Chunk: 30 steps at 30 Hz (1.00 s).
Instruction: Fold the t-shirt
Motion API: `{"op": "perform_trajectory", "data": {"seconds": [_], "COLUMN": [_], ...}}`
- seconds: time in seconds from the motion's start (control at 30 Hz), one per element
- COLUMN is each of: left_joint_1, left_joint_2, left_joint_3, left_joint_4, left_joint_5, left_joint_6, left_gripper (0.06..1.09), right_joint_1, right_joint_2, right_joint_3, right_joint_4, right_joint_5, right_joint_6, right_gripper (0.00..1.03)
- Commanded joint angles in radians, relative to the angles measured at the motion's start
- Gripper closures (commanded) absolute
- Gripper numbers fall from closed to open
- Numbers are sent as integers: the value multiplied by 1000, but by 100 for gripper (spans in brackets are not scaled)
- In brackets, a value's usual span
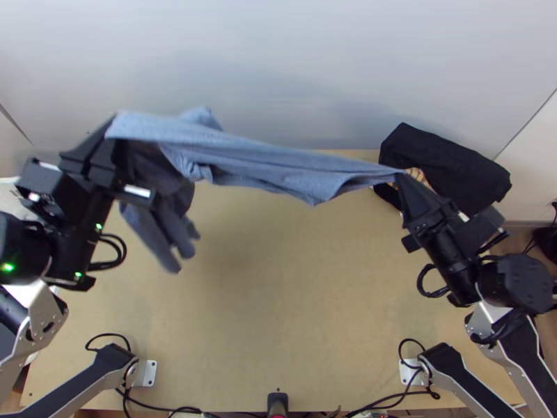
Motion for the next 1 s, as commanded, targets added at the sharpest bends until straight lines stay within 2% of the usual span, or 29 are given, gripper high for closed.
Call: {"op": "perform_trajectory", "data": {"seconds": [0.0,0.23,0.4,0.47,0.53,0.6,0.8,0.97], "left_joint_1": [-106,-249,-204,-141,-109,-85,-31,-11], "left_joint_2": [-81,-41,118,222,330,463,838,1100], "left_joint_3": [-208,-463,-538,-530,-512,-448,-113,178], "left_joint_4": [-86,-102,-65,-7,110,171,179,179], "left_joint_5": [-22,-16,91,168,196,217,266,272], "left_joint_6": [-67,-84,-127,-151,-164,-164,-174,-217], "left_gripper": [105,105,105,105,105,105,105,105], "right_joint_1": [24,33,-3,-16,-22,-25,-59,-103], "right_joint_2": [-4,-42,-50,-50,-50,-50,-11,61], "right_joint_3": [-99,-321,-461,-494,-514,-522,-519,-507], "right_joint_4": [-69,-115,-124,-116,-105,-102,-69,-16], "right_joint_5": [1,1,-11,-14,-14,-14,-14,-14], "right_joint_6": [27,46,79,89,92,93,99,102], "right_gripper": [100,100,100,100,100,100,100,100]}}
